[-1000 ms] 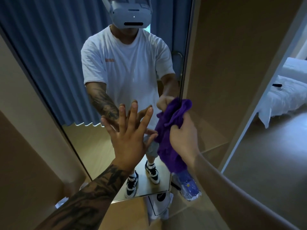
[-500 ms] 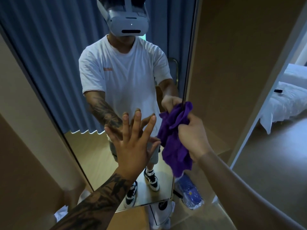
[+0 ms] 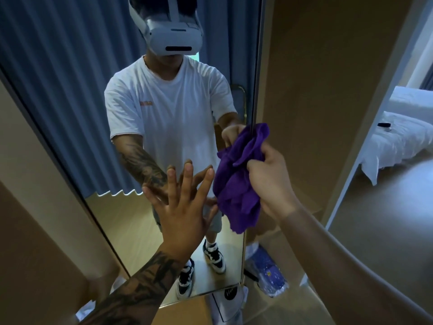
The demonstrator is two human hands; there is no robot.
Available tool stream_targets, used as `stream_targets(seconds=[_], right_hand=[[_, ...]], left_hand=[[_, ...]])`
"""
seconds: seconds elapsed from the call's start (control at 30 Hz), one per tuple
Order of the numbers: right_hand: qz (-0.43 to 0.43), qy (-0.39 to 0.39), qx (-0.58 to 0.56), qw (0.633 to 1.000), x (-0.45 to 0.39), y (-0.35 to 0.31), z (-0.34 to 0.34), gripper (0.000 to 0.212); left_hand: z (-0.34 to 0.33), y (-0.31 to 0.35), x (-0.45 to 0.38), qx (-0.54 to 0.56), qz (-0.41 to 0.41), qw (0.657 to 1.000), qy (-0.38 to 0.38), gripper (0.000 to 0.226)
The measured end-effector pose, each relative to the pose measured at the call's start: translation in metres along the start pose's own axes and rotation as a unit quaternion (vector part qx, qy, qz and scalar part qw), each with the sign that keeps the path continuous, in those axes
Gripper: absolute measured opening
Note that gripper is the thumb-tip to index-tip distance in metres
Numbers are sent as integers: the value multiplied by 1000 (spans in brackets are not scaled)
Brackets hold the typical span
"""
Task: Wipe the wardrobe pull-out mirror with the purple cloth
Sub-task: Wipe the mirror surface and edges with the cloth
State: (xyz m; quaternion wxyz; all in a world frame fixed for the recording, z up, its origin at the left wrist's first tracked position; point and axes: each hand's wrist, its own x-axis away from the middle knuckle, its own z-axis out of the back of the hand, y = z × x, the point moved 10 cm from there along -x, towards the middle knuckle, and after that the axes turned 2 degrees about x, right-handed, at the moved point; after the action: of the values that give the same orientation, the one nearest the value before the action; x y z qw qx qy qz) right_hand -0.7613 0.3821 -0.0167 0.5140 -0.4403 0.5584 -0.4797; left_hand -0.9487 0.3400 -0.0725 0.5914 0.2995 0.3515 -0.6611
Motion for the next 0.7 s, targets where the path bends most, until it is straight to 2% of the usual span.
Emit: stream_targets(seconds=[0.07, 0.2, 0.4, 0.57, 0.7], right_hand=[[8, -4, 39, 999, 5, 5, 1, 31], [-85, -33, 43, 995, 27, 45, -7, 35], [15, -19, -5, 1000, 0, -21, 0, 41], [-57, -32, 7, 998, 24, 15, -4, 39], [-3, -21, -30, 999, 4, -30, 3, 42]], left_hand=[[-1, -1, -1, 1, -1, 1000, -1, 89], [-1, -1, -1, -1, 5, 1000, -7, 91], [7, 0, -2, 10, -1, 1000, -8, 83], [19, 4, -4, 4, 4, 1000, -23, 82], [26, 3, -4, -6, -18, 999, -26, 80]])
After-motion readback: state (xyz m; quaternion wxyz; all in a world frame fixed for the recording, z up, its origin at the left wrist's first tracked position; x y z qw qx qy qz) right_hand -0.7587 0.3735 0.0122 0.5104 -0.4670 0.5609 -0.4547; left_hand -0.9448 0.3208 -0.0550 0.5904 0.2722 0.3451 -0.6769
